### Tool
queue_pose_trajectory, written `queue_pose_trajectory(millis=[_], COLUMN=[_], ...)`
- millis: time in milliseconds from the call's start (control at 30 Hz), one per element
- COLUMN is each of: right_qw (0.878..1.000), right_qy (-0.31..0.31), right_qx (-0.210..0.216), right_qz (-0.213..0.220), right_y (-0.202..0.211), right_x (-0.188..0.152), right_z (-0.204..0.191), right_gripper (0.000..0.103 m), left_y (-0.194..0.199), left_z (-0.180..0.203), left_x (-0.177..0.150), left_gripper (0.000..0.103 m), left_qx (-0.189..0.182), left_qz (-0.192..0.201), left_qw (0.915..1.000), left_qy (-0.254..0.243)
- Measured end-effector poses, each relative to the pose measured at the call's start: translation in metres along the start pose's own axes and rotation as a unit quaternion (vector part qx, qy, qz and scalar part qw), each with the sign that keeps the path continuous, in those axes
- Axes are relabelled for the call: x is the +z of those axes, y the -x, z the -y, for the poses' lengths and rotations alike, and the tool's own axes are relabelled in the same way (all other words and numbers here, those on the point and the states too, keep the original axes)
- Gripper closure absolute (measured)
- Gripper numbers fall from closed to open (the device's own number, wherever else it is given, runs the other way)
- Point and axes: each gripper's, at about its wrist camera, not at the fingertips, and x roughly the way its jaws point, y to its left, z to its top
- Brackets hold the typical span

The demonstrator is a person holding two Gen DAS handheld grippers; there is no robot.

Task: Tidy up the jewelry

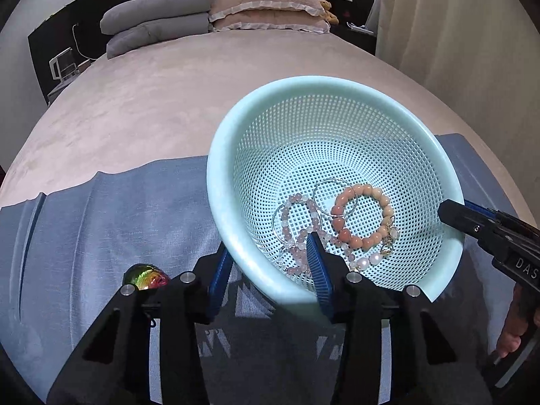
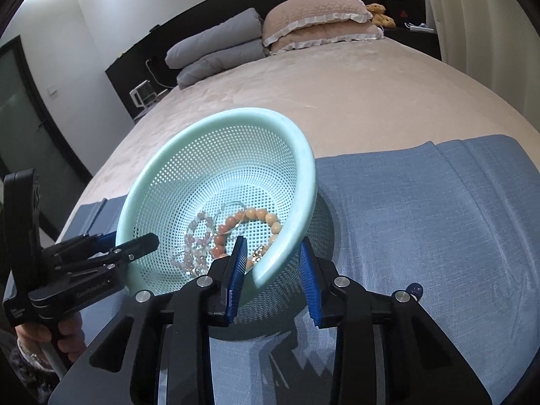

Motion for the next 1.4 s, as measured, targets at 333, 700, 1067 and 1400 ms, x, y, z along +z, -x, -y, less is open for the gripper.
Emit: queue_pose_trajectory(millis=[333,700,1067,1400], right_qw=[1.0,1.0,0.998,0.997], right_qy=[0.006,0.013,-0.005,-0.01], right_qx=[0.001,-0.001,-0.009,-0.01], right_qz=[0.015,-0.024,-0.055,-0.077], right_y=[0.074,0.108,0.087,0.064], right_x=[-0.015,-0.062,-0.085,-0.092], right_z=[-0.022,-0.04,-0.038,-0.037], right_gripper=[0.073,0.073,0.073,0.07], left_y=[0.078,0.114,0.098,0.076], left_z=[0.02,0.023,0.017,0.011], left_x=[-0.014,-0.067,-0.086,-0.091], left_gripper=[0.058,0.058,0.058,0.045], left_qx=[0.015,0.021,0.027,0.043], left_qz=[0.026,-0.003,-0.031,-0.041], left_qw=[0.9991,0.9996,0.999,0.998], left_qy=[-0.03,-0.021,-0.016,-0.023])
